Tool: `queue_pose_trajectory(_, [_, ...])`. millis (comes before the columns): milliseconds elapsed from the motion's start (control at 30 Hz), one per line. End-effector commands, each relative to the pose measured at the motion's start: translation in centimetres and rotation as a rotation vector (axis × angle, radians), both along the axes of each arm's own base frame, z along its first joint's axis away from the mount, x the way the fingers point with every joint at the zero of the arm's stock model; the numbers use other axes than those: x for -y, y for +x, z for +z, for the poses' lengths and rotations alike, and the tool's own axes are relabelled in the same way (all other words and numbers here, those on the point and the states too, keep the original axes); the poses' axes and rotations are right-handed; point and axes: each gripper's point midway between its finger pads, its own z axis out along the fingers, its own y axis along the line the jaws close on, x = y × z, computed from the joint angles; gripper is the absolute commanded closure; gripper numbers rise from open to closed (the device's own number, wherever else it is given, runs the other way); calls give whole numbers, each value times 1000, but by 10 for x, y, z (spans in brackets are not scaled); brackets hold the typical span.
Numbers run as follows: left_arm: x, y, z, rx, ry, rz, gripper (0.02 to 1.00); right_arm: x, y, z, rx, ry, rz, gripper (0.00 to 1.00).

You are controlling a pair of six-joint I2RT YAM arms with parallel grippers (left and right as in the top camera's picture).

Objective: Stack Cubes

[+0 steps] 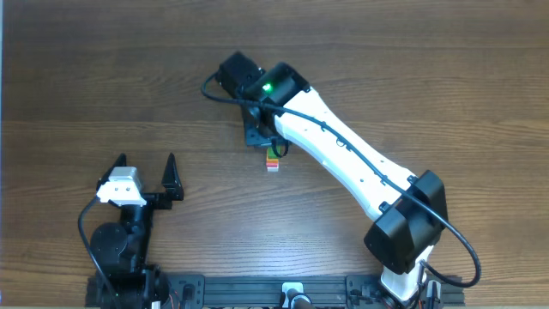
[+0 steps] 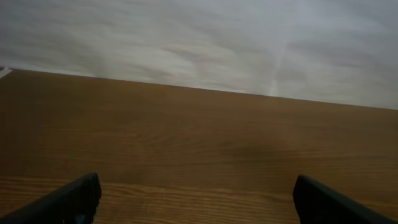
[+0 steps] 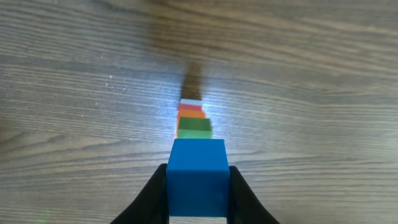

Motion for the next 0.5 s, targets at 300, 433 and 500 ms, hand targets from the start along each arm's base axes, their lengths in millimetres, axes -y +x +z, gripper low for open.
queue_pose_trajectory(300, [0, 0, -3, 1, 18, -2, 18, -7, -14, -13, -46, 48, -51, 989])
queue_pose_trajectory(433, [0, 0, -3, 1, 18, -2, 18, -10, -14, -16, -40, 67, -48, 991])
queue_pose_trajectory(500, [0, 0, -3, 1, 18, -2, 18, -10, -14, -18, -34, 76, -49, 989])
